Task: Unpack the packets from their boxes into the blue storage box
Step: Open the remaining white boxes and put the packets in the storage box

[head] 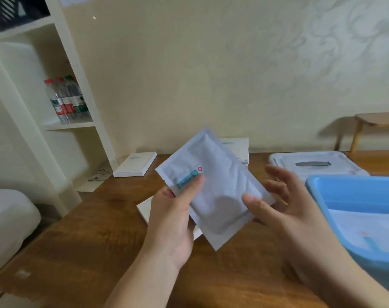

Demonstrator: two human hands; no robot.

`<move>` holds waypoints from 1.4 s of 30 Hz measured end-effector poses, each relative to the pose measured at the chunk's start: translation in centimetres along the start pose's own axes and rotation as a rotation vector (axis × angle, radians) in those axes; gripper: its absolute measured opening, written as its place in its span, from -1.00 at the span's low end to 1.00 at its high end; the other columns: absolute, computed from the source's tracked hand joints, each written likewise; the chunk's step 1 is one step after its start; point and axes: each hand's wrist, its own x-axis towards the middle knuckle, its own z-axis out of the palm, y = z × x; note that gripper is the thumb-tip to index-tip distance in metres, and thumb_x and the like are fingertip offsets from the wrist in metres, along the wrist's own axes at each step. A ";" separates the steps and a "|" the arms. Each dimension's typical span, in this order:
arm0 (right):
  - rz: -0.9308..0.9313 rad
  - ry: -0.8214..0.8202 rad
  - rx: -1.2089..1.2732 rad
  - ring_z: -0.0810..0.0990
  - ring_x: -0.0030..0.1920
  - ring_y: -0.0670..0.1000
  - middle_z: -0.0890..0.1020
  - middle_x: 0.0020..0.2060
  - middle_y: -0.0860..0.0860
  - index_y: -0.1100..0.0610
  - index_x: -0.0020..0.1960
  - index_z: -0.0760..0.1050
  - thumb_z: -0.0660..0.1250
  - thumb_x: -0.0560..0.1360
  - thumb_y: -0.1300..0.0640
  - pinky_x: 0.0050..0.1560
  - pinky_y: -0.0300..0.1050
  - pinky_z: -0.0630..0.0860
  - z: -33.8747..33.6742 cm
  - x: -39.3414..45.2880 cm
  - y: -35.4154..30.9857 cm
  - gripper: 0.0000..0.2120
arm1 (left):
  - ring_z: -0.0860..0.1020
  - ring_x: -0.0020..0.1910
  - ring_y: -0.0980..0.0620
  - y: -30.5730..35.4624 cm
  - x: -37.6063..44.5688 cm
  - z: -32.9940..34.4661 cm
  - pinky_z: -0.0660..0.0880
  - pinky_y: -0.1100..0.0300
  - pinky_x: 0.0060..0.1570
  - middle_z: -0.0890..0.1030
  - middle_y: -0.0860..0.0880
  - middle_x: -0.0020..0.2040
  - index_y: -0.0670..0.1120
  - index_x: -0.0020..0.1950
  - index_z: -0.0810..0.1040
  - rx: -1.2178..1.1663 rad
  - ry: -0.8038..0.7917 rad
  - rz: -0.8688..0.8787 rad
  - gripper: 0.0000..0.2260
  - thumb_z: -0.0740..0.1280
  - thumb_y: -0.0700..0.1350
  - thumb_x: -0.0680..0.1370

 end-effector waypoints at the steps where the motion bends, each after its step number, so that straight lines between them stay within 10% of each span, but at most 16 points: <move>1: 0.034 -0.030 -0.008 0.66 -0.02 -0.14 0.64 0.02 -0.20 -0.30 0.16 0.43 0.50 0.25 -0.18 -0.12 -0.15 0.65 -0.5 -0.1 0.0 -0.49 | 0.67 0.05 0.03 0.0 -0.1 0.7 0.62 0.01 0.03 0.70 0.08 0.02 0.23 -0.03 0.67 0.003 -0.015 -0.003 -0.72 0.51 0.07 0.26; 10: -0.051 -0.053 -0.338 0.70 -0.32 0.10 0.73 -0.25 0.05 -0.11 0.05 0.60 0.39 0.48 0.34 -0.36 -0.10 0.62 -14.7 3.6 -4.8 -0.65 | 0.67 -0.04 -0.04 1.8 4.8 7.3 0.55 0.13 -0.13 0.70 -0.13 0.02 0.09 0.31 0.50 0.234 -0.473 0.121 -0.47 0.47 -0.21 0.37; 16: 0.170 -0.113 -0.515 0.63 -0.36 0.10 0.65 -0.30 0.25 0.00 0.10 0.61 0.38 0.47 0.39 -0.40 -0.11 0.59 -23.0 5.4 -4.0 -0.66 | 0.60 -0.25 0.13 -2.3 5.5 15.3 0.57 0.27 -0.14 0.67 0.03 -0.07 0.03 0.08 0.64 0.712 -0.669 0.289 -0.67 0.55 -0.27 0.40; 22: 0.355 -0.178 -0.666 0.67 -0.31 0.05 0.69 -0.31 0.07 -0.06 0.12 0.60 0.39 0.51 0.28 -0.29 -0.06 0.62 -25.7 4.9 -1.4 -0.70 | 0.57 -0.28 0.18 -5.0 5.1 17.8 0.55 0.19 -0.14 0.65 0.13 -0.30 0.11 0.05 0.65 1.100 -0.713 0.327 -0.76 0.53 -0.10 0.42; 28: 0.457 -0.278 -0.734 0.70 -0.28 0.07 0.68 -0.13 0.13 -0.04 0.17 0.55 0.42 0.49 0.26 -0.31 -0.16 0.61 -24.3 5.0 -1.2 -0.67 | 0.53 0.06 0.07 -5.3 4.1 18.1 0.42 -0.01 0.20 0.51 0.20 -0.24 0.16 0.15 0.60 1.546 -0.759 0.400 -0.72 0.42 -0.08 0.46; 34: 0.421 -0.335 -1.024 0.60 -0.10 -0.09 0.51 -0.01 -0.18 -0.24 0.17 0.50 0.54 0.36 -0.06 -0.14 -0.27 0.51 -22.9 4.8 -0.4 -0.58 | 0.49 0.06 -0.01 -5.5 3.6 19.0 0.28 -0.02 0.12 0.57 0.11 -0.08 0.11 0.09 0.62 1.824 -0.806 0.479 -0.78 0.39 -0.06 0.46; 42: 0.350 -0.364 -1.137 0.51 0.08 -0.12 0.48 0.23 -0.17 -0.19 0.35 0.40 0.42 0.41 -0.21 0.12 -0.21 0.46 -22.0 3.9 -1.3 -0.47 | 0.49 0.08 -0.02 -5.5 3.6 19.0 0.27 0.04 0.03 0.50 0.09 -0.04 0.06 0.16 0.60 1.768 -0.786 0.600 -0.76 0.40 -0.01 0.49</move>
